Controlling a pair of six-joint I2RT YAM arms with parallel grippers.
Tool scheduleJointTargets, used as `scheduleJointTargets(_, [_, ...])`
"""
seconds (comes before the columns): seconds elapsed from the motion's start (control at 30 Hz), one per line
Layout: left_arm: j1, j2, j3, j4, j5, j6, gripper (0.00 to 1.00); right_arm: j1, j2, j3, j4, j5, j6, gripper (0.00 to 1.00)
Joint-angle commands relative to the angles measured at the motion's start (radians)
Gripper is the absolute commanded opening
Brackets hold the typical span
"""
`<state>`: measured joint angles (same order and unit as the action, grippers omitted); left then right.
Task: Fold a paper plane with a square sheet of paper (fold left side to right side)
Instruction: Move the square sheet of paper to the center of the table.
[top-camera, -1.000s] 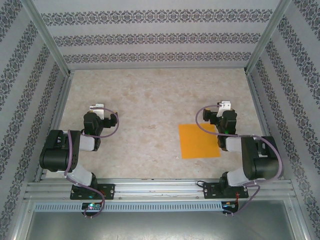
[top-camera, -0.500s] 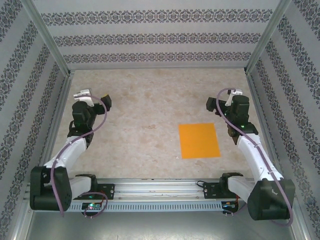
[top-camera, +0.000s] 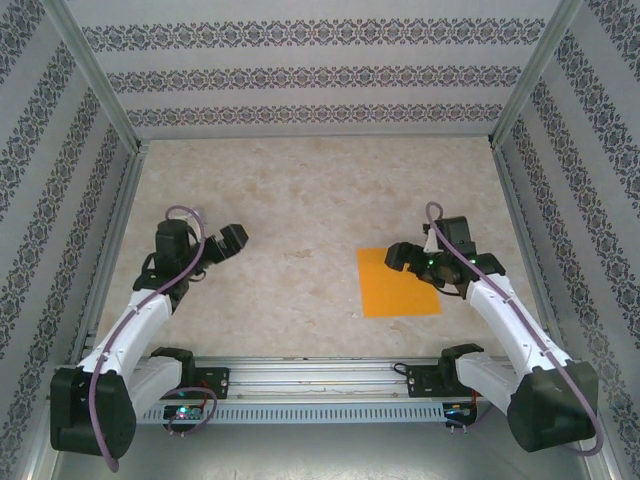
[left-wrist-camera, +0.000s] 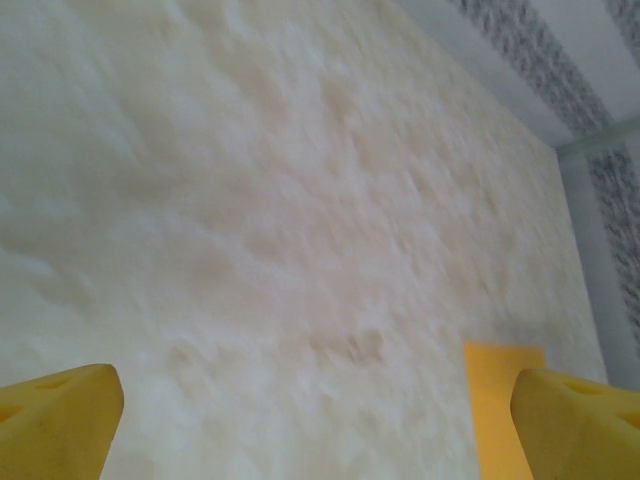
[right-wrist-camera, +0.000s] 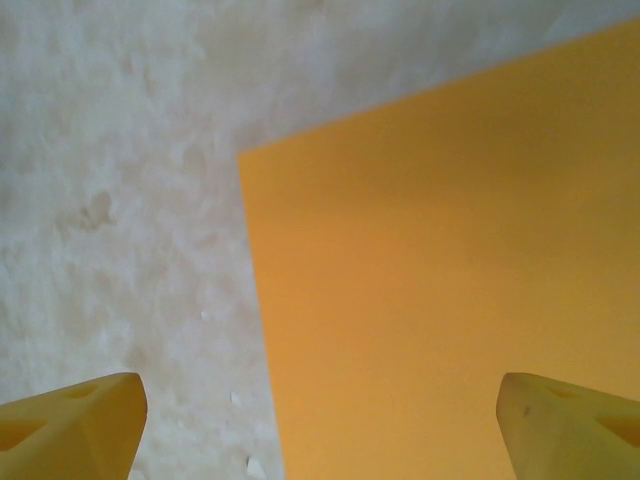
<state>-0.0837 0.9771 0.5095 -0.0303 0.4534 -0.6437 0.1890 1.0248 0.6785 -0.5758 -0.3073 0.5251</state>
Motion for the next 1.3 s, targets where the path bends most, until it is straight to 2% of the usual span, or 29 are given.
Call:
scheduleJointTargets(0.0, [-0.096, 0.001, -0.048, 0.038, 0.034, -0.088, 0.99, 0.064, 0.054, -0.043, 0.004, -0.016, 0.058, 0.9])
scheduleJointTargets(0.1, [-0.161, 0.056, -0.051, 0.09, 0.008, -0.096, 0.99, 0.105, 0.141, -0.064, 0.085, -0.051, 0.079, 0.87])
scheduleJointTargets(0.33, [-0.206, 0.167, -0.027, 0.187, 0.006, -0.129, 0.98, 0.172, 0.313, -0.014, 0.185, -0.015, 0.079, 0.86])
scheduleJointTargets(0.8, [-0.211, 0.143, -0.011, 0.115, -0.063, -0.09, 0.99, 0.24, 0.494, 0.027, 0.365, -0.038, 0.166, 0.85])
scheduleJointTargets(1.27, [-0.212, 0.134, 0.003, 0.054, -0.093, -0.066, 1.0, 0.396, 0.784, 0.283, 0.449, -0.032, 0.251, 0.84])
